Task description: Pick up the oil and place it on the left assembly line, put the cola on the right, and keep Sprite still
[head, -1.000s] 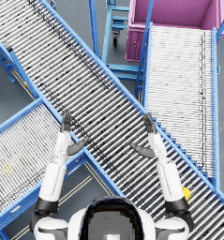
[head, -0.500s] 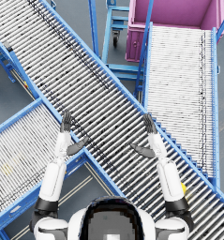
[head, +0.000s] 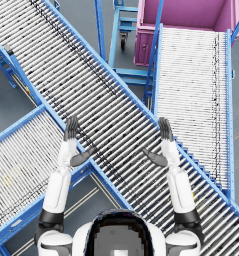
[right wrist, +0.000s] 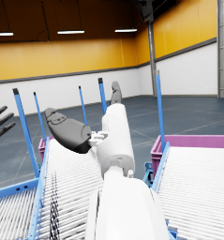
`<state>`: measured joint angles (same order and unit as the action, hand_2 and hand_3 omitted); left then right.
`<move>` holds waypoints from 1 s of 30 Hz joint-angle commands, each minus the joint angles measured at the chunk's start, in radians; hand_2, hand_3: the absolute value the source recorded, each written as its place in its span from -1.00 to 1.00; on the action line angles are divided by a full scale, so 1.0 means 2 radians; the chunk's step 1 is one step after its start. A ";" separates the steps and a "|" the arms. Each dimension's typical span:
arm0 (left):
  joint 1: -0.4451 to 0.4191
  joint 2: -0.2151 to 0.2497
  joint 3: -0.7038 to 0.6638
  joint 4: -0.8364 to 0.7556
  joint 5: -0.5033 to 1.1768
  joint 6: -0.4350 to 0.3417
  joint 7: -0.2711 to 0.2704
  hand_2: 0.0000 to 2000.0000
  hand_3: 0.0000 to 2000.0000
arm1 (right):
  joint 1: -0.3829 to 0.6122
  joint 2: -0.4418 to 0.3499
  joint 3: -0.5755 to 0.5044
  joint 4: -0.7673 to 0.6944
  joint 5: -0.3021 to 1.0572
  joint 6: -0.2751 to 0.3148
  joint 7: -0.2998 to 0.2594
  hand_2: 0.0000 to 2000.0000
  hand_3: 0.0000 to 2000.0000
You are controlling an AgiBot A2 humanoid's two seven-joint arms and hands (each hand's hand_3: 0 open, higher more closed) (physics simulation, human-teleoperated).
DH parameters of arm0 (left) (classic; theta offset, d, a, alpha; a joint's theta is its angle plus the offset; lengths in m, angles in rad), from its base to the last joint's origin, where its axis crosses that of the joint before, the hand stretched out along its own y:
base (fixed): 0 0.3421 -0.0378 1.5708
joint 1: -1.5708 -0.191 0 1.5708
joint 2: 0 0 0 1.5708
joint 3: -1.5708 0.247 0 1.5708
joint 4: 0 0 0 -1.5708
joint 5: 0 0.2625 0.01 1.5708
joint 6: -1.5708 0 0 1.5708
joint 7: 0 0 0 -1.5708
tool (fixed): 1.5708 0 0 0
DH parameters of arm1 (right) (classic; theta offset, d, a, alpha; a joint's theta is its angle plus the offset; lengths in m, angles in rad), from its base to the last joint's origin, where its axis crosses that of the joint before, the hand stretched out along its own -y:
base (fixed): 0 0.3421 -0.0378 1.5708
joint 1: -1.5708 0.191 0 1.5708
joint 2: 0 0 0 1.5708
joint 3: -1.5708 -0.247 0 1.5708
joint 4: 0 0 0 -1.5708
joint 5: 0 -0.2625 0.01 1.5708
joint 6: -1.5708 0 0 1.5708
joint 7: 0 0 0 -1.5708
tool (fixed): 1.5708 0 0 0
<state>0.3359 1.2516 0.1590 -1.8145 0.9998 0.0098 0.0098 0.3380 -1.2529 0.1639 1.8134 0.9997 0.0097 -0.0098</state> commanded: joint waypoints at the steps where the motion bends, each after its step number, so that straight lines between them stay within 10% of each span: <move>1: 0.023 0.008 -0.042 -0.017 0.000 -0.001 -0.001 -1.00 -1.00 | 0.023 -0.009 -0.033 0.022 0.000 -0.001 0.001 -1.00 -1.00; 30: 0.053 0.023 -0.167 -0.043 0.211 -0.005 -0.005 -1.00 -1.00 | 0.058 -0.033 -0.144 0.049 0.167 -0.005 0.005 -1.00 -1.00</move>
<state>0.4328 1.2999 -0.1694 -1.8958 1.4224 0.0000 0.0000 0.4468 -1.3213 -0.1129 1.9100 1.3332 0.0000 0.0000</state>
